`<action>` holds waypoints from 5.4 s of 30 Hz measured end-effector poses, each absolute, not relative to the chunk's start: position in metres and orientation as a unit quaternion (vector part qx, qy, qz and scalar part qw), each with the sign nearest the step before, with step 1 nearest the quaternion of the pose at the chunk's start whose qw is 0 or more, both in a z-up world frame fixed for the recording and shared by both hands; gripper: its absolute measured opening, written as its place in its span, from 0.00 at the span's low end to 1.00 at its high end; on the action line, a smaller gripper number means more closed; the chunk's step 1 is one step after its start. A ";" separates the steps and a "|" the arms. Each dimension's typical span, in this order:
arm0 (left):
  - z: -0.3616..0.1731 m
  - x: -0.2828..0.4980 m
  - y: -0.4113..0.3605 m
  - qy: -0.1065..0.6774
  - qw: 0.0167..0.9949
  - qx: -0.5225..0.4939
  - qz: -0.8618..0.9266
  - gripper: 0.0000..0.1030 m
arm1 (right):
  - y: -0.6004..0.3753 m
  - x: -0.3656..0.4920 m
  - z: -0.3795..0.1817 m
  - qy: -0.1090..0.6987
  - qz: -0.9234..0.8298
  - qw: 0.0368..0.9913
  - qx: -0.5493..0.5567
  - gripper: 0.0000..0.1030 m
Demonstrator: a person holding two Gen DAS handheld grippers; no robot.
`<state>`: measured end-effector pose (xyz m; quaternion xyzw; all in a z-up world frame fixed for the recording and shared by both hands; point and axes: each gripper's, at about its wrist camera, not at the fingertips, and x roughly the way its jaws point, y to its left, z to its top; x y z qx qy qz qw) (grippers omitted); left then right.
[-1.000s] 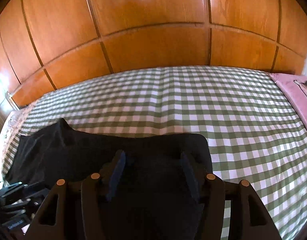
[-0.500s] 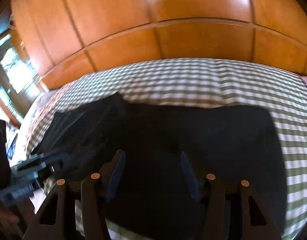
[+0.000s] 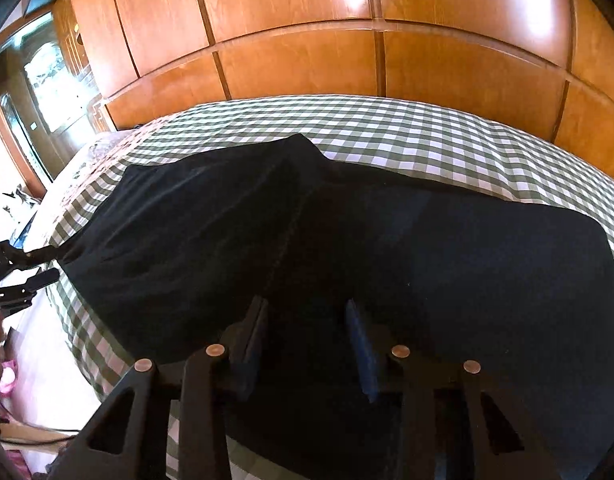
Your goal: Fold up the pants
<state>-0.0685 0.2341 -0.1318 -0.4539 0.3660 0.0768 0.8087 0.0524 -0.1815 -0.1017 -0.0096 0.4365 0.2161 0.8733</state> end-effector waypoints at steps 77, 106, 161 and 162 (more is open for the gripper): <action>-0.082 0.034 0.111 0.355 0.854 -0.309 -0.223 0.26 | -0.202 0.078 0.047 0.372 0.432 0.807 0.157 0.13; -0.091 0.025 -0.018 0.420 0.828 -0.177 -0.326 0.28 | -0.421 0.019 -0.087 0.431 0.189 0.811 0.347 0.34; -0.099 0.044 -0.065 0.429 0.889 -0.001 -0.159 0.32 | -0.332 0.120 -0.079 0.423 0.008 0.901 0.099 0.35; -0.099 0.045 -0.066 0.431 0.888 -0.001 -0.159 0.32 | -0.330 0.121 -0.082 0.421 0.008 0.902 0.092 0.35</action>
